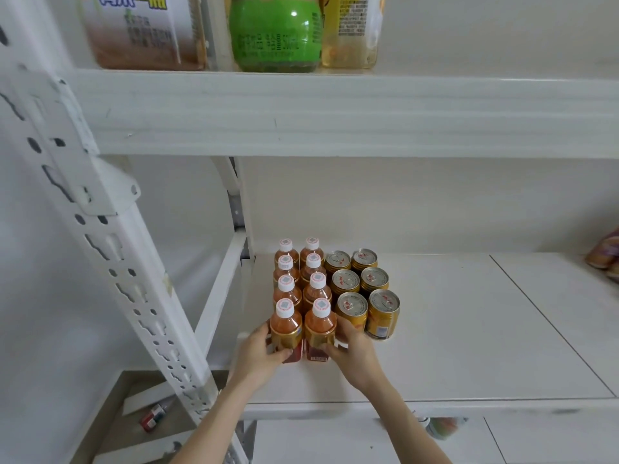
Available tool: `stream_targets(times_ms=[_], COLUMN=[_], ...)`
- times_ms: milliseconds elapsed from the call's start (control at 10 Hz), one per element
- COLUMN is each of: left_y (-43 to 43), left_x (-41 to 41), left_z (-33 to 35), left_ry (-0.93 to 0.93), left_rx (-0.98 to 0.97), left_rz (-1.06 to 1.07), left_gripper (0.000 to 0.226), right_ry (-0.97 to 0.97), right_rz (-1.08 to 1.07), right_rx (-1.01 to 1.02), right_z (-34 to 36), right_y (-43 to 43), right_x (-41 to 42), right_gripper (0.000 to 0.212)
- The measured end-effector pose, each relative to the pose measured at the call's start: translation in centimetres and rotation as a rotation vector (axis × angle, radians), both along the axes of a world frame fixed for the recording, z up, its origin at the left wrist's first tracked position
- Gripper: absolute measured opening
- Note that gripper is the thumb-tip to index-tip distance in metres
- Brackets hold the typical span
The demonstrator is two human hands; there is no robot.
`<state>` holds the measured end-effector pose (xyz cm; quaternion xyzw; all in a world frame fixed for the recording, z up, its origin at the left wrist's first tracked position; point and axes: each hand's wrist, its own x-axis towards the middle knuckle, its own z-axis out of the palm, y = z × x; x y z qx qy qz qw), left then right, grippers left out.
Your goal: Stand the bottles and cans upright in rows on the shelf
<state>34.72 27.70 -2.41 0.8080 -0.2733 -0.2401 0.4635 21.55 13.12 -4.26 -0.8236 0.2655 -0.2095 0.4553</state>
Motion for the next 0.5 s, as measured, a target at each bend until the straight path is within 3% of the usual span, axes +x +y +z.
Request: stream_targets(times_ms=[200,500], left_y=[0.5,2.8], left_x=[-0.5,-2.5], left_z=[0.2,0.2], left_ry=[-0.323,-0.746], left_rx=[0.155,0.438], left_rz=[-0.055,-0.103], left_gripper=[0.061,0.078], right_ry=[0.226,0.254], right_rz=[-0.115,-0.17], right_rx=[-0.242,-0.786], right_z=[0.9,2.0], right_y=[0.2,2.2], right_x=[-0.3,-4.0], right_gripper=[0.046,0.06])
